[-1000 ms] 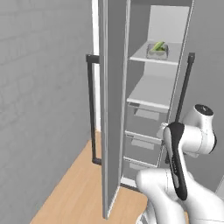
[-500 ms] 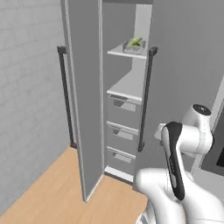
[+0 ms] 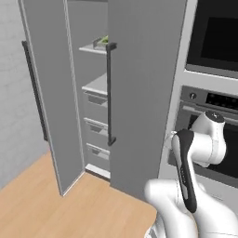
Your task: Take the meat container that has the chicken drumstick and place it on the second highest rack of the freezer. Then take the vegetable container that has the corn and lime and place it on the highest rack of the freezer.
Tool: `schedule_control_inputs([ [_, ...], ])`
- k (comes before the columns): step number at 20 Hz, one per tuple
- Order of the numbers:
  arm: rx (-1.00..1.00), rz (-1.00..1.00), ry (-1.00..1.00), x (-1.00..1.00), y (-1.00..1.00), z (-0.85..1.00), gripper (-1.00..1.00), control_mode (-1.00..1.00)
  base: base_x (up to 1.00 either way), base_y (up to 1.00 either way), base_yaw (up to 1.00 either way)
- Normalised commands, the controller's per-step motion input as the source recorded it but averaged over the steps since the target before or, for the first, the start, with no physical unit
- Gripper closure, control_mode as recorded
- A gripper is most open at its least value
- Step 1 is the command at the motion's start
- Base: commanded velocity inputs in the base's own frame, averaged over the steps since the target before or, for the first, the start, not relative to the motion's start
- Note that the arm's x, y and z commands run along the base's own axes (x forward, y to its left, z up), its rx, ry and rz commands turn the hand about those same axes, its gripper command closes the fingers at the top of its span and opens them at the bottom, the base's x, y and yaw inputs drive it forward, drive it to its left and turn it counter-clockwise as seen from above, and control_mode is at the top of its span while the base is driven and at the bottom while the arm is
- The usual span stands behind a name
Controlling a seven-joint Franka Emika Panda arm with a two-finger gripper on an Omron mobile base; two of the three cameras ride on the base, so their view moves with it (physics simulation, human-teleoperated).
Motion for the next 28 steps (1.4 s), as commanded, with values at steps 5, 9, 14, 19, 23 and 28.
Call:
schedule_control_inputs([
  [5,0.00,0.00,0.00,0.00,0.00,0.00,-1.00,1.00,-0.68,-0.84,0.13],
  [9,0.00,0.00,0.00,0.00,0.00,0.00,-1.00,1.00,-0.59,-0.85,0.16],
  [14,0.00,0.00,0.00,0.00,0.00,0.00,-1.00,1.00,-0.35,-0.69,0.13],
  [19,0.00,0.00,0.00,0.00,0.00,0.00,-1.00,1.00,-0.16,-0.66,0.08],
  [23,0.00,0.00,0.00,0.00,0.00,0.00,-1.00,1.00,-0.18,-0.80,0.09],
  [28,0.00,0.00,0.00,0.00,0.00,0.00,-1.00,1.00,-0.36,-0.84,0.14],
])
